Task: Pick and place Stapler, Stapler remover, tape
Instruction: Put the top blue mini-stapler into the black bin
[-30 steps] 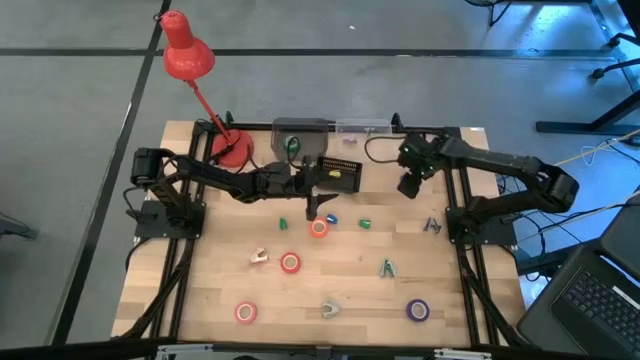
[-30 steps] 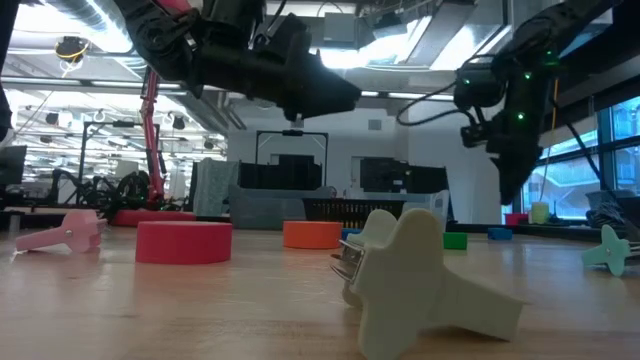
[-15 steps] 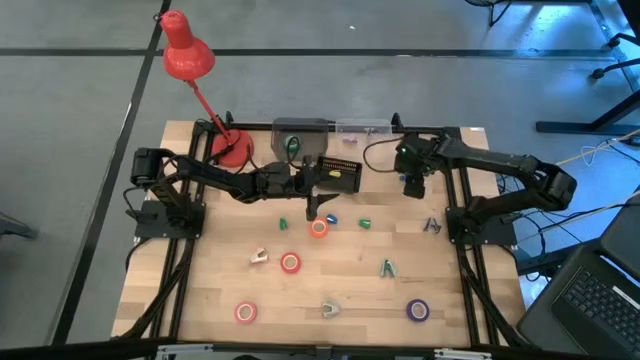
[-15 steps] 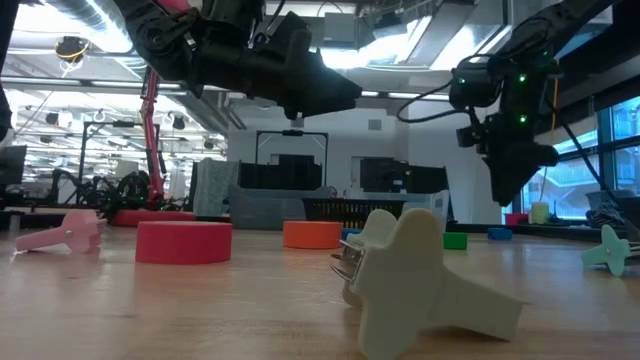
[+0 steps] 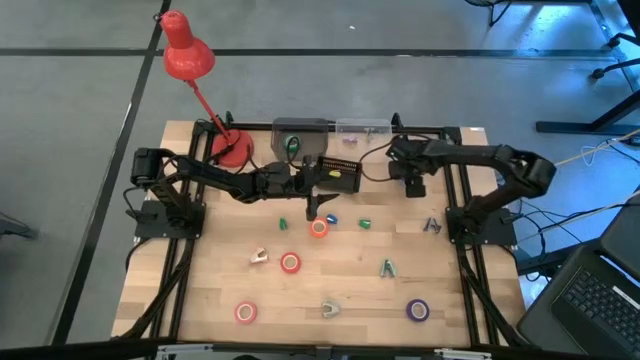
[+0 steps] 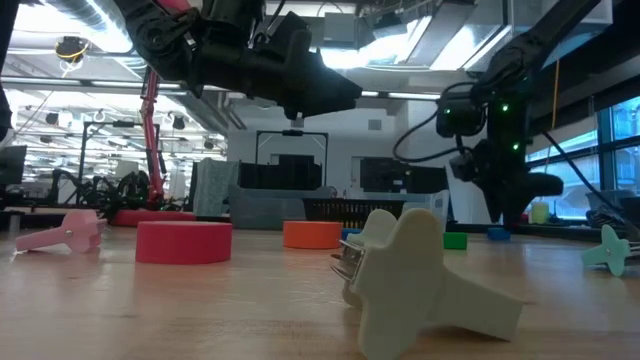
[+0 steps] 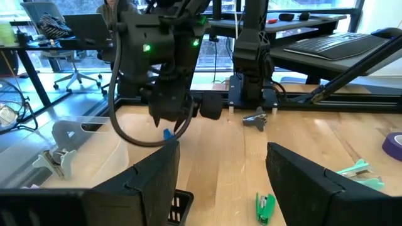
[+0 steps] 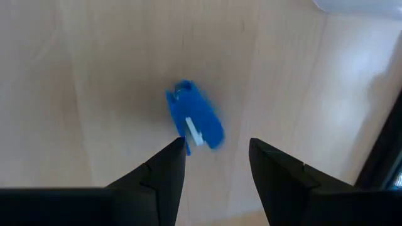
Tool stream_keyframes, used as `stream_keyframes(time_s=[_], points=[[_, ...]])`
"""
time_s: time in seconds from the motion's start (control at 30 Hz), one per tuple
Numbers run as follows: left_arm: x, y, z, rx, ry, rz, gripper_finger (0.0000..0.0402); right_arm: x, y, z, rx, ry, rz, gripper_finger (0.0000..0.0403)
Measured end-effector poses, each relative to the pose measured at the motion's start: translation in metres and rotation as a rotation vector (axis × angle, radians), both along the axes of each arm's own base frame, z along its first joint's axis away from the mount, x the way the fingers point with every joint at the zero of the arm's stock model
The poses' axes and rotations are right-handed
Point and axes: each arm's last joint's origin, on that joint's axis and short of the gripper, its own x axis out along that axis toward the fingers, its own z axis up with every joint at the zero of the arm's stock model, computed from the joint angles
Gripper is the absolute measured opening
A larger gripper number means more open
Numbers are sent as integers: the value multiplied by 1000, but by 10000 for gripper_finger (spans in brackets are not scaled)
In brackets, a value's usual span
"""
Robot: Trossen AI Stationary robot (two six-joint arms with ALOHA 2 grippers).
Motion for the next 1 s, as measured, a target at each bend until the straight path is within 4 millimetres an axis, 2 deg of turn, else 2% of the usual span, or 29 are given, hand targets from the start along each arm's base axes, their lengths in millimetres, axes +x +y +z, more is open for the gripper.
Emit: stream_keyframes(time_s=[0.33, 0.6, 0.8, 1.0], points=[[0, 0, 0, 0, 0, 0, 228, 5, -1, -18, 74, 33, -19, 178], [0, 0, 0, 0, 0, 1, 228, 9, 2, -15, 36, 37, 2, 178], [0, 0, 0, 0, 1, 1, 228, 19, -2, -12, -25, -47, -7, 178], [0, 0, 0, 18, 3, -1, 228, 20, -1, -13, 30, -81, 16, 178]])
